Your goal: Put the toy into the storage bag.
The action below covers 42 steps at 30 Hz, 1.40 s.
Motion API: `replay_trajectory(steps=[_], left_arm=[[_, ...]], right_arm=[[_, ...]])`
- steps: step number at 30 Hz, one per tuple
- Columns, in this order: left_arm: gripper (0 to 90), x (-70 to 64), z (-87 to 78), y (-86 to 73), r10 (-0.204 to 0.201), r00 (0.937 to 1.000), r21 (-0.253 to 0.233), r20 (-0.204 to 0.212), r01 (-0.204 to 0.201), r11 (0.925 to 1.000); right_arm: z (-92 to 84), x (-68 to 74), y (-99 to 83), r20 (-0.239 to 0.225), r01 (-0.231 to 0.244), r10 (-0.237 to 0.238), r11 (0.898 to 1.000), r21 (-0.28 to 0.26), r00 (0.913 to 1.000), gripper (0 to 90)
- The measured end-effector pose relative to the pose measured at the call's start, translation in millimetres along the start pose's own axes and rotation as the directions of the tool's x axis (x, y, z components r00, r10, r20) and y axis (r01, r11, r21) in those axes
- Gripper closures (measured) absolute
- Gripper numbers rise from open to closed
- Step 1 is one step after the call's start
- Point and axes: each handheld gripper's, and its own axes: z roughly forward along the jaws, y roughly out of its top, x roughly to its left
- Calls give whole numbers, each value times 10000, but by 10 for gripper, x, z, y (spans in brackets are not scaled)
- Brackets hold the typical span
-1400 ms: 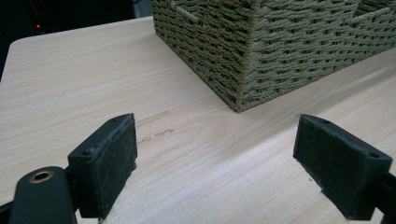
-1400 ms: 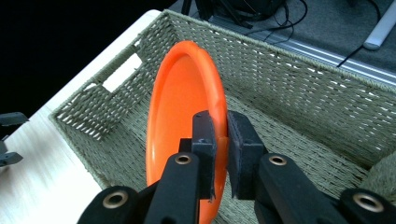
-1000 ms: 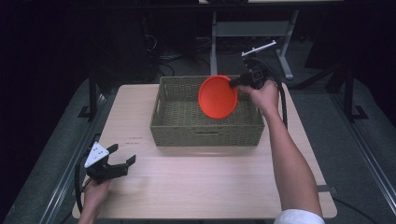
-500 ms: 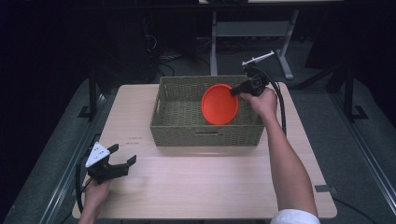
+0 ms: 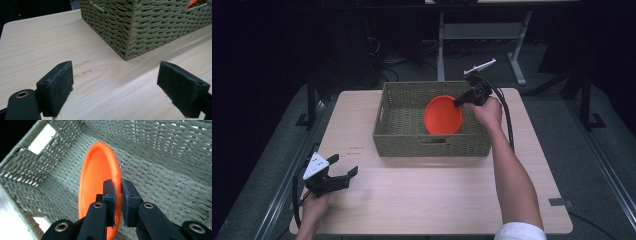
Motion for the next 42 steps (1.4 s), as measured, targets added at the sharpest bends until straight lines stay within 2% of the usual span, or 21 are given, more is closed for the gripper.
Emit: replay_trajectory(steps=[3, 9, 15, 23, 33, 42], left_arm=[[129, 1, 3, -1, -14, 10000, 12, -7, 14, 10000], [129, -8, 8, 0, -13, 10000, 27, 11, 13, 10000], [129, -7, 6, -2, -1, 10000, 56, 14, 1, 10000], [129, 4, -15, -10, -4, 10000, 89, -26, 4, 10000], [129, 3, -22, -15, -38, 10000, 73, -49, 38, 10000], [129, 5, -23, -16, -28, 10000, 132, -24, 28, 9999]], right_arm=[[19, -53, -33, -17, -171, 171, 9999, 4, 9999, 820], [129, -148, -114, 271, -502, 485, 9967, 631, 9985, 819], [233, -165, -110, 415, -657, 620, 9933, 953, 9972, 818], [251, -220, -127, 582, -1019, 955, 9876, 1192, 9937, 806], [246, -268, -163, 417, -1324, 1283, 9842, 1174, 9909, 775], [229, -276, -172, 174, -1391, 1380, 9854, 979, 9903, 692]])
